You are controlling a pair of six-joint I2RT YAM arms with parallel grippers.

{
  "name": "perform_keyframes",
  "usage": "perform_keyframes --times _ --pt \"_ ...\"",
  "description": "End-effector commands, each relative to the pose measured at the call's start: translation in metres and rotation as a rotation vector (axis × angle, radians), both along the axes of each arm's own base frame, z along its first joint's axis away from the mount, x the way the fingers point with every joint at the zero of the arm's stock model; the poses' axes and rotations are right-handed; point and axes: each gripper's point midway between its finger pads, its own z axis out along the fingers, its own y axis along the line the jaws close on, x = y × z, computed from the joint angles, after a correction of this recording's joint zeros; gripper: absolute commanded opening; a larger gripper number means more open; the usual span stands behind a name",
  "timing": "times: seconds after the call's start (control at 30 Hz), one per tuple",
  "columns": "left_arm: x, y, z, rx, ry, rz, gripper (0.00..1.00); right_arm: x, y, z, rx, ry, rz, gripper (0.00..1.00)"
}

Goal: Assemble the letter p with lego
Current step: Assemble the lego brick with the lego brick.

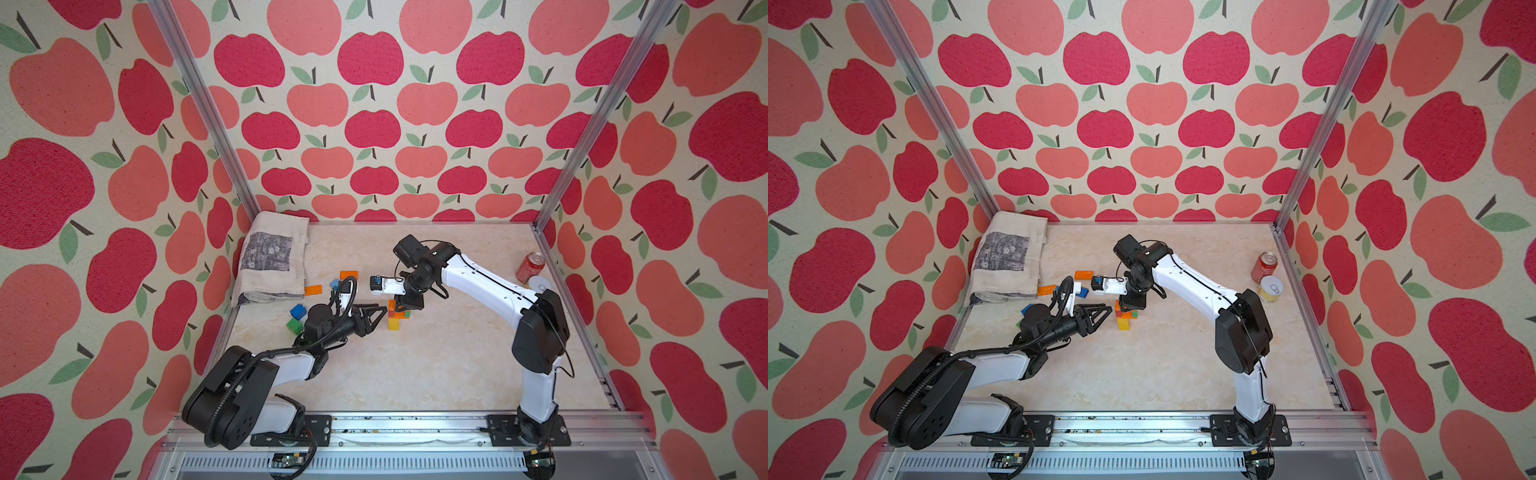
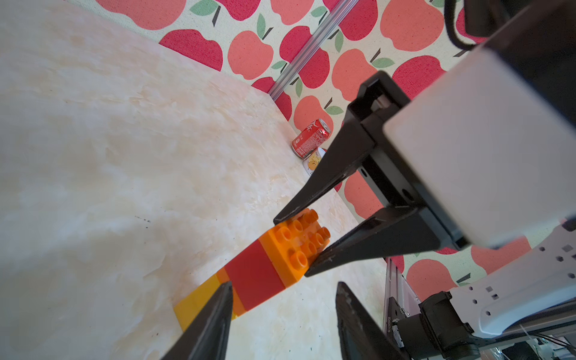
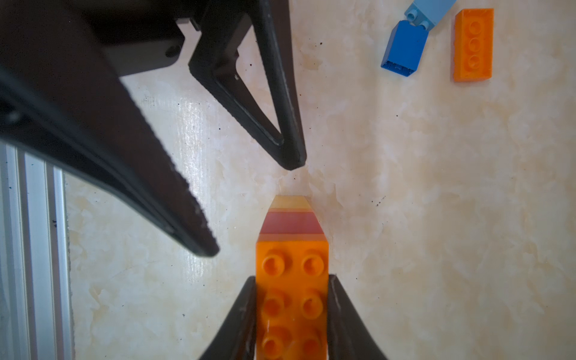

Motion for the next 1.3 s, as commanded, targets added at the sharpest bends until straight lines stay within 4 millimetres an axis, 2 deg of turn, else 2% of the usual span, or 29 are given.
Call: perform_keyframes --times 0.0,0.33,0.47,0.77,0.9,1.07,1.27 --pt "0.01 -0.01 0.017 -0.034 -0.028 -0.019 0.56 -0.009 -0.011 -0.025 -0.078 0.043 0.003 0.18" --pt "0.025 -0.023 0.011 -0.07 0.022 -0.025 0.53 -0.009 -0.01 -0.026 -0.073 0.044 0.007 0.19" --pt "0.026 -0.026 -0.002 -0.03 0.055 -0.019 0.51 -0.009 -0.009 -0.026 -0.068 0.044 0.006 0.19" --pt "0.02 -0.027 -0.035 0.113 0.114 0.011 0.38 -0.006 -0.007 -0.027 -0.067 0.037 -0.001 0.22" --pt "0.018 -0.028 -0.043 0.135 0.131 0.012 0.31 -0.006 -0.007 -0.025 -0.066 0.029 -0.003 0.27" --pt "0.015 -0.027 -0.048 0.158 0.134 0.021 0.3 -0.006 -0.005 -0.019 -0.033 0.022 -0.008 0.35" --pt "0.013 -0.026 -0.051 0.173 0.135 0.028 0.3 -0.005 -0.002 -0.004 0.017 0.0 -0.027 0.49"
